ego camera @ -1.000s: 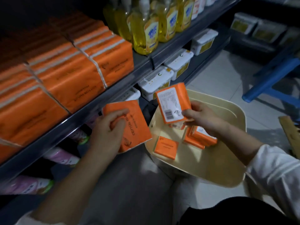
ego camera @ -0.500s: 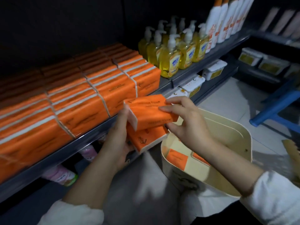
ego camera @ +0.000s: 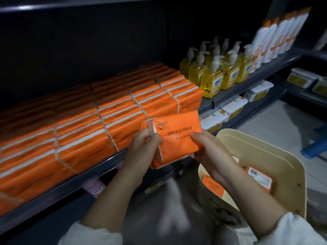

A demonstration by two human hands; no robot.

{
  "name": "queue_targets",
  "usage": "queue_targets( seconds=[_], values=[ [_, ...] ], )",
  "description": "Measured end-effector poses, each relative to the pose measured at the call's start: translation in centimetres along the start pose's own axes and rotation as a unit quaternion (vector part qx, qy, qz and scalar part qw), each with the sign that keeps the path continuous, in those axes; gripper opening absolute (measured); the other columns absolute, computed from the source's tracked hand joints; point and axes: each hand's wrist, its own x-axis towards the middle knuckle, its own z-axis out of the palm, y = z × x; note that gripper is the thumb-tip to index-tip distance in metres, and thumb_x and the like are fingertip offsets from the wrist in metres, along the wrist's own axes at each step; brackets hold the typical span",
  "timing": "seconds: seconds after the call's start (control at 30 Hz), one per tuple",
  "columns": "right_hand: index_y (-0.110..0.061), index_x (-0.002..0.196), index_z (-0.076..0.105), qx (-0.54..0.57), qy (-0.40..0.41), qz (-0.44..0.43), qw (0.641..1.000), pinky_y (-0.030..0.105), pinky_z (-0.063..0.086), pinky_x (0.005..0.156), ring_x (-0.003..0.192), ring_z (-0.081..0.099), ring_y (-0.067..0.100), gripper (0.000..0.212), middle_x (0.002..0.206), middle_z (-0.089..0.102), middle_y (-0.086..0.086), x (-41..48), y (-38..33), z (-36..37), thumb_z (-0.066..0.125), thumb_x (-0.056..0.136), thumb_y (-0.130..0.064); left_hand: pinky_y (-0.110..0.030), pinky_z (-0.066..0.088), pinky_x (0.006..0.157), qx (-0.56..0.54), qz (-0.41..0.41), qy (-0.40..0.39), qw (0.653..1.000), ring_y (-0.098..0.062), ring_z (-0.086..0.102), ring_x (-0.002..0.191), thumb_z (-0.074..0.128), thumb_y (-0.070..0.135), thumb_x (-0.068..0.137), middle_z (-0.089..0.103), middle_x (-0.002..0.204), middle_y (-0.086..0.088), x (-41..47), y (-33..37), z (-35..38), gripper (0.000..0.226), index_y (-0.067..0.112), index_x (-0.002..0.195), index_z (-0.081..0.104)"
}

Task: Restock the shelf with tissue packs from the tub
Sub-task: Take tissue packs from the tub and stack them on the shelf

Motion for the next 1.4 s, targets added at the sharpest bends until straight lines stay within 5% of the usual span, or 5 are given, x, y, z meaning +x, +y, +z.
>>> queue_targets(
  seconds=[0.23,0.53,0.93,1.1,1.4],
  values=[
    [-0.011,0.12,0.06,-0.022,-0.089,-0.014,0.996,0.031,0.054,0.087,0.103,0.063,0.025,0.035,0.115,0.068,0.009,0.2,-0.3,2.5,0.057,0.085,-0.015,-0.031,0.045,0.066,0.045,0.066,0.056,0.995,-0.013,0.057,0.085,0.052,0.049,0.065,0.057,0.095,0.004,-1.0,0.9,-5.1,0.023,0.034,0.077,0.065],
    [-0.012,0.091,0.063,0.082,-0.061,-0.027,0.994,0.019,0.056,0.062,0.071,0.069,0.006,0.012,0.078,0.073,-0.003,2.2,-2.1,11.4,0.056,0.086,-0.005,-0.039,0.051,0.087,0.003,0.132,0.363,0.922,-0.023,0.06,0.097,0.055,0.034,0.074,0.058,0.119,-0.008,-1.7,1.3,-15.6,0.032,0.052,0.1,0.063],
    [-0.006,0.094,0.061,0.003,-0.063,0.058,0.996,0.029,0.057,0.075,0.089,0.066,0.015,0.009,0.096,0.068,0.006,5.0,0.0,21.0,0.062,0.087,-0.012,-0.028,0.045,0.086,-0.169,0.097,0.496,0.846,-0.017,0.055,0.11,0.052,0.017,0.093,0.051,0.123,0.006,-3.5,-1.5,-25.6,0.049,0.047,0.13,0.04],
    [-0.006,0.102,0.062,-0.075,-0.085,0.074,0.991,0.021,0.058,0.061,0.086,0.068,0.019,0.022,0.095,0.067,0.01,6.4,0.8,26.3,0.068,0.084,-0.018,-0.042,0.028,0.11,-0.169,0.05,0.55,0.816,-0.012,0.046,0.11,0.055,0.029,0.089,0.047,0.105,0.019,-4.6,-2.4,-28.9,0.045,0.058,0.12,0.039],
    [-0.002,0.117,0.054,-0.117,-0.093,0.111,0.983,0.02,0.053,0.045,0.082,0.066,0.024,0.04,0.1,0.063,0.015,9.2,1.9,35.3,0.07,0.082,-0.014,-0.03,0.038,0.086,-0.203,0.094,0.556,0.801,-0.014,0.047,0.114,0.054,0.019,0.092,0.045,0.132,0.006,-5.1,-2.4,-31.2,0.052,0.042,0.135,0.039]
  ],
)
